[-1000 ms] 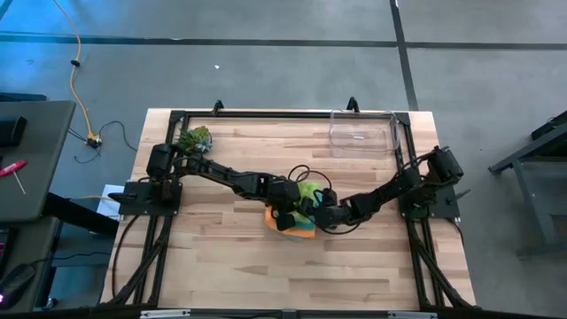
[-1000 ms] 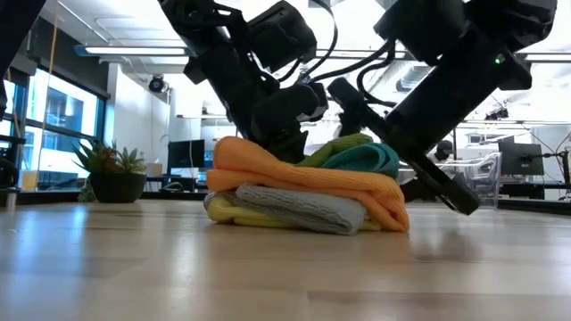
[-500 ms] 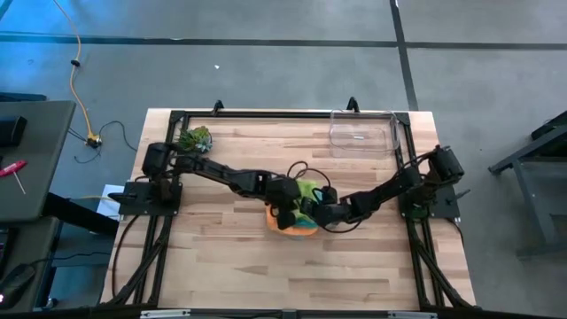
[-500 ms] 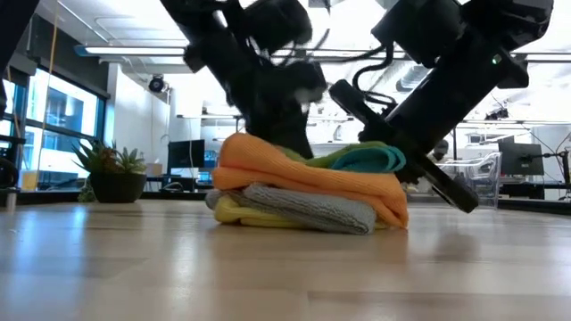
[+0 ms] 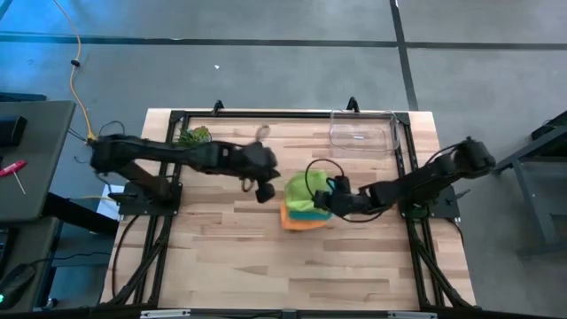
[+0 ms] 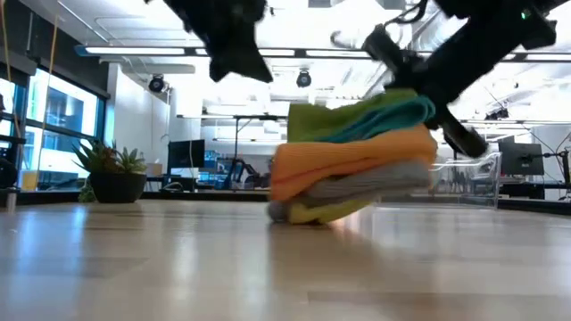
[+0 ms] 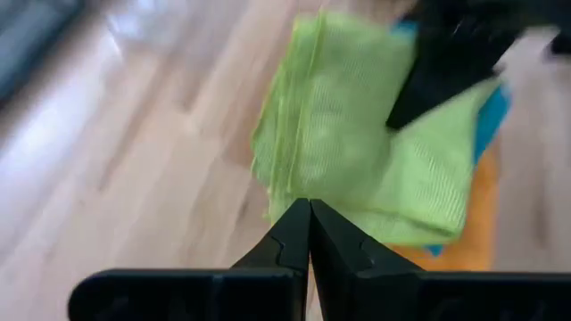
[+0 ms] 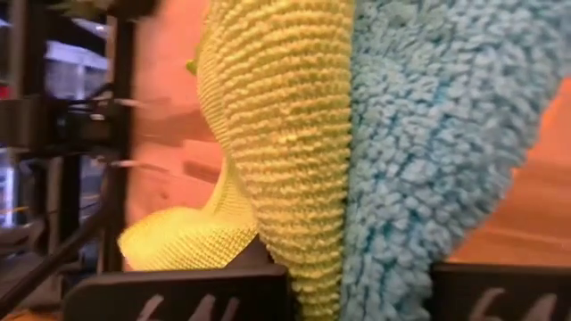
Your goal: Fold microfiber towels
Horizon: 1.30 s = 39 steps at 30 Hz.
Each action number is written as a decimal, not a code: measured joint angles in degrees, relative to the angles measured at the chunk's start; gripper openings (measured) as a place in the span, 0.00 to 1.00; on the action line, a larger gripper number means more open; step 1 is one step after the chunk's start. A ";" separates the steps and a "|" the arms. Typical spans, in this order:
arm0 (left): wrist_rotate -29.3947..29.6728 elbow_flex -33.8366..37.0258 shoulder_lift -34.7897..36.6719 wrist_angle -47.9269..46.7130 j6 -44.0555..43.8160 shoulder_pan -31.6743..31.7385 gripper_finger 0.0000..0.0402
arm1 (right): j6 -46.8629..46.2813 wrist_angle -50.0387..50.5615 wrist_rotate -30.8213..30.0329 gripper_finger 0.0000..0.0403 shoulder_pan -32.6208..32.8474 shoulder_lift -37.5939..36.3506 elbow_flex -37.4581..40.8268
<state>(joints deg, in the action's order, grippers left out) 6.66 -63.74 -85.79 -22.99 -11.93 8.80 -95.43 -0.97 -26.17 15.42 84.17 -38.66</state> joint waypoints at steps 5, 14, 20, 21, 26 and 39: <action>-0.13 9.87 13.29 10.52 -1.24 -0.37 0.00 | 7.14 0.11 -0.65 0.04 -1.60 -6.21 0.01; -2.30 23.02 31.57 20.00 -6.49 -1.63 0.00 | 19.29 5.93 0.25 0.04 -7.65 -20.42 -1.54; 1.61 23.74 34.02 20.68 -6.97 -1.75 0.00 | 29.40 26.33 4.72 0.04 -17.89 -31.06 -7.48; 1.66 23.74 34.00 20.69 -6.98 -1.71 0.00 | 31.26 28.97 5.43 0.04 -20.08 -32.52 -8.70; 1.66 23.76 33.35 21.32 -6.99 -1.68 0.00 | 41.84 41.08 9.41 0.04 -33.72 -38.56 -15.71; 1.55 23.74 32.20 24.75 -9.13 -1.73 0.00 | 60.69 39.90 31.70 0.04 -65.66 -33.89 -13.48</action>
<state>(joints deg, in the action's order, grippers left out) 8.21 -40.01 -53.58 1.76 -21.06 7.07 -34.74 38.93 5.54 -50.24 50.28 -52.14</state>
